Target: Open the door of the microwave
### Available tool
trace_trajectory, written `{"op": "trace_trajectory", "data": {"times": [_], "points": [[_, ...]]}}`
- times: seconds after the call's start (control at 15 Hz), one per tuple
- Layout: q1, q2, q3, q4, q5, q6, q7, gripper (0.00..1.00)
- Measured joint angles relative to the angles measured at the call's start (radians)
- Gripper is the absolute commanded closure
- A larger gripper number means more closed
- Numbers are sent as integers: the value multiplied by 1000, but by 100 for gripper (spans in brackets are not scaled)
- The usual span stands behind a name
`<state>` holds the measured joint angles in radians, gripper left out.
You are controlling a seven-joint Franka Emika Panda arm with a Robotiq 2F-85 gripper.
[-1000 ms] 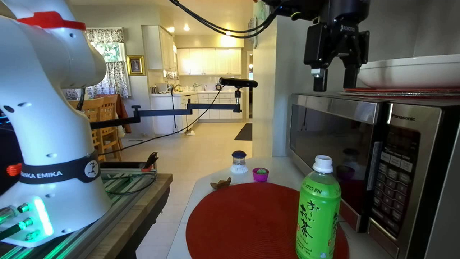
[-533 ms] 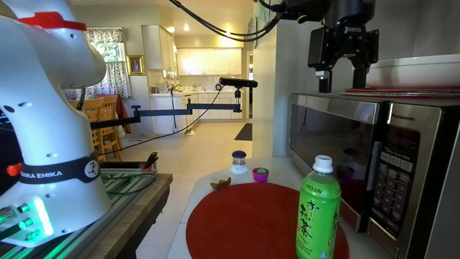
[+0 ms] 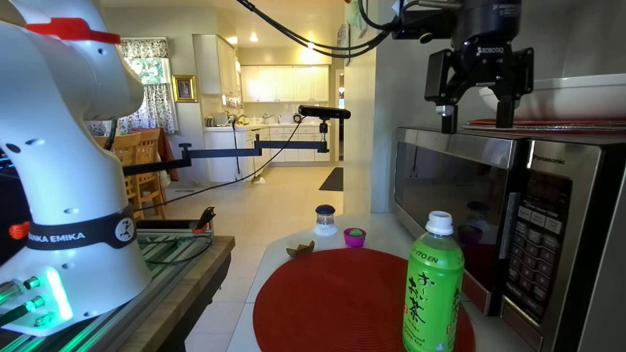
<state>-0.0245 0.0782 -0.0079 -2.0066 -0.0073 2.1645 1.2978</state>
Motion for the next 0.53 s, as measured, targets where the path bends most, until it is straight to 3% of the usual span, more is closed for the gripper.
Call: {"op": "trace_trajectory", "data": {"times": [0.53], "points": [[2,27,-1,31,-26,-1,117,0]]}}
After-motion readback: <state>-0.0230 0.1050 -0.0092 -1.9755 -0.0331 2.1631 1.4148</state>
